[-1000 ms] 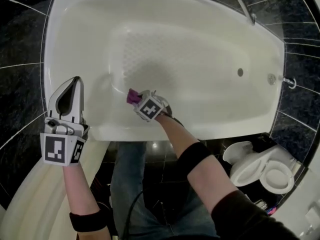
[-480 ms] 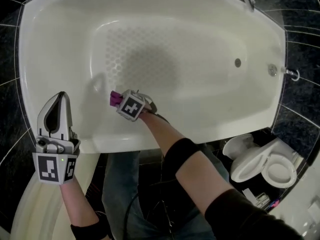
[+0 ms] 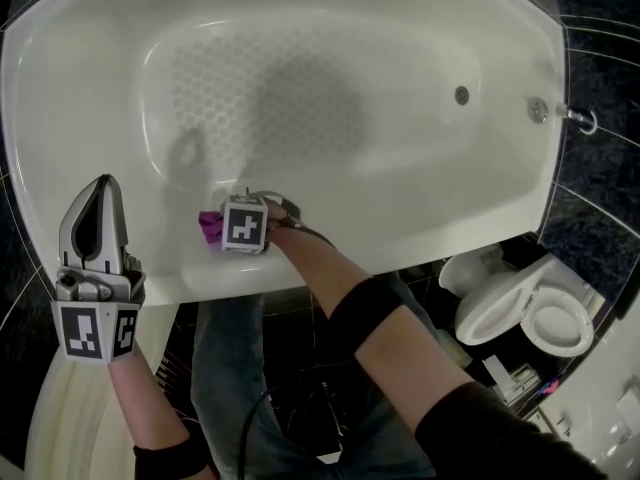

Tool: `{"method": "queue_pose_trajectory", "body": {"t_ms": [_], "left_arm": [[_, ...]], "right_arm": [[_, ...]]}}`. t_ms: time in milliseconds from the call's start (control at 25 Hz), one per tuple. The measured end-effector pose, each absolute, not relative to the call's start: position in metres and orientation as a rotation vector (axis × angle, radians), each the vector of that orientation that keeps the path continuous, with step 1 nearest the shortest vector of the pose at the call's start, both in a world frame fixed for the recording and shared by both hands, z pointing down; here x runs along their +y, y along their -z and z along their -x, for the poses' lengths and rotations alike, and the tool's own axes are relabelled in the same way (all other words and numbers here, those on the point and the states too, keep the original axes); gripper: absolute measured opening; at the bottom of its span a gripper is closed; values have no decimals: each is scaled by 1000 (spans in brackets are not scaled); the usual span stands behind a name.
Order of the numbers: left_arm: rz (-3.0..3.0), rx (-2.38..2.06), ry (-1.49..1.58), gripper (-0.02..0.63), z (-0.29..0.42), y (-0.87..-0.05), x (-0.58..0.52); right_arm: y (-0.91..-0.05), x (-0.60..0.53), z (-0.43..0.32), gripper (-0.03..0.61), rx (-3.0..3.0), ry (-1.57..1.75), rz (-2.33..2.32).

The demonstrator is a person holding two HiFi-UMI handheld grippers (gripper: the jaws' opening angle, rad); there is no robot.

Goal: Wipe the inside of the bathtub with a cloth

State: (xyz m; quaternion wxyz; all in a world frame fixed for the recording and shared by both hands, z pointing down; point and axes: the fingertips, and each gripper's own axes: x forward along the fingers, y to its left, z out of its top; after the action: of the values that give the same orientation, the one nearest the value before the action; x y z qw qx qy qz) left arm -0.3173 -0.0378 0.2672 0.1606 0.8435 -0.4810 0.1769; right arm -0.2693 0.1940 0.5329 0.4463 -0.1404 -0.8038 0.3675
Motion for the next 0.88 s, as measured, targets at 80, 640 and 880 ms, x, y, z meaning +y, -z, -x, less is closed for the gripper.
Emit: {"method": "queue_pose_trajectory", "body": {"t_ms": [80,640,880], "left_arm": [[-2425,-1361,-496,-2,296,-253,-43],[-2543,-1270,-410,-2,130,-186,-75],[-2583,-1177,-438,-2,56,-183,-69]], "right_arm": [[-516,200,247,104,-1975,-893,399],[-479,218,-7,104,-1815,-706,454],[-488,217,-141,104,-1705,-730,346]]}}
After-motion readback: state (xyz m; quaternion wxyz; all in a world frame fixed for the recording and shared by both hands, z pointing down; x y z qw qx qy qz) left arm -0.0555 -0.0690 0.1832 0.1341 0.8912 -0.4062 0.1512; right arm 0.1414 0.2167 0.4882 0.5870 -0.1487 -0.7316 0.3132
